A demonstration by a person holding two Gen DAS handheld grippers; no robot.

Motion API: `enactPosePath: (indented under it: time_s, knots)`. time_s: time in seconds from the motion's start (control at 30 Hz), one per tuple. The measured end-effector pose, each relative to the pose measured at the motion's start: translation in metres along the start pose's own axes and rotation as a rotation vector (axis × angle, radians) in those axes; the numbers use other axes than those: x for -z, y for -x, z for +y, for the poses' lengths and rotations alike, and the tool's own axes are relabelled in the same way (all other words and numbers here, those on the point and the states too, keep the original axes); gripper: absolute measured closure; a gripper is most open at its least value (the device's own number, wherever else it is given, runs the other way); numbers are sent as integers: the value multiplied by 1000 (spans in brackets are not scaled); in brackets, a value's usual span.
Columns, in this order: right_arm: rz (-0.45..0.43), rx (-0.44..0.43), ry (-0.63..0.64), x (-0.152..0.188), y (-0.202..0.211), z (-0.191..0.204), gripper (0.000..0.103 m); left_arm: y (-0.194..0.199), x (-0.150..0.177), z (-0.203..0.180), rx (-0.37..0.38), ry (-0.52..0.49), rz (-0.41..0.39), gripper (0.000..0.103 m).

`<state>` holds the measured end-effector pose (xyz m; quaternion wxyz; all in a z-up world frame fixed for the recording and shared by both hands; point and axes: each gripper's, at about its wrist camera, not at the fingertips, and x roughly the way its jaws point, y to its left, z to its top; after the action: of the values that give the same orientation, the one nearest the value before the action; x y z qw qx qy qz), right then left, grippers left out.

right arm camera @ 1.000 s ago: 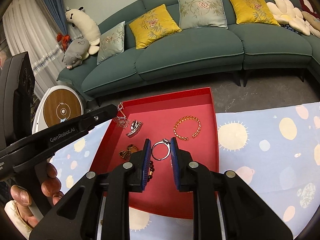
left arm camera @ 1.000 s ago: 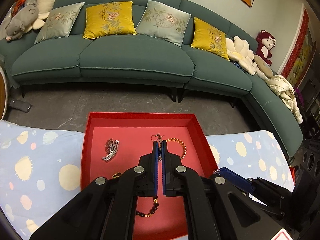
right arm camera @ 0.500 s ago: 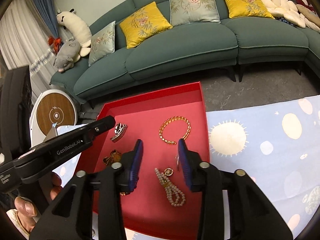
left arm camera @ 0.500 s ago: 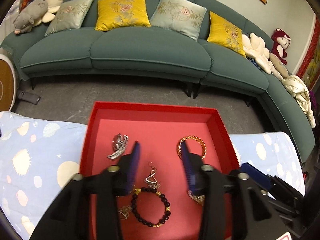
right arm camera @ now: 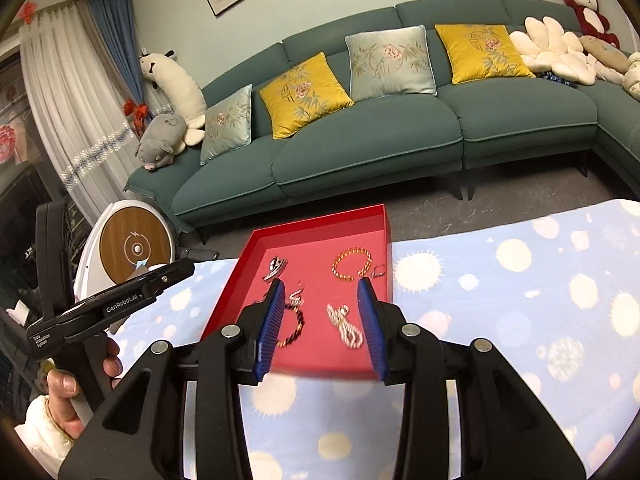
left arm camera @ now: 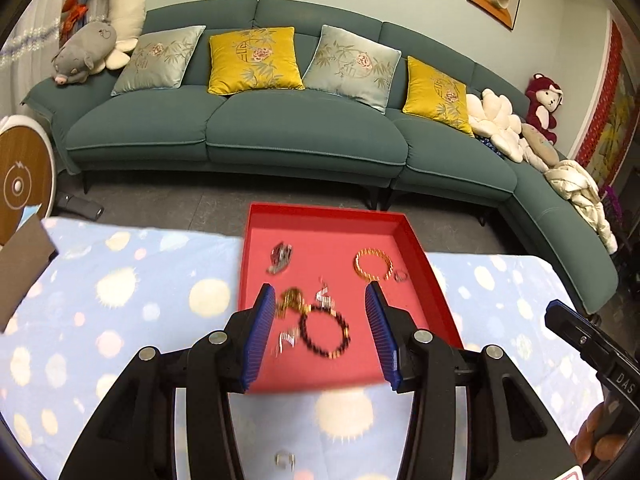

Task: Organize jewelry
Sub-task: 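Withdraw both open tools from the tray toward the gold hoop earrings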

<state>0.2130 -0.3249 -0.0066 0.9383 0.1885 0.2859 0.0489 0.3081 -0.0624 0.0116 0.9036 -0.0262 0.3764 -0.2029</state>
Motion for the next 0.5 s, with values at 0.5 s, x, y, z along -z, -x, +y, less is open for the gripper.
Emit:
enactPosePath:
  time_s: [0.5]
  knots:
    - [193, 119, 158, 139, 43, 52, 67, 61, 114, 31, -76, 69, 102, 53]
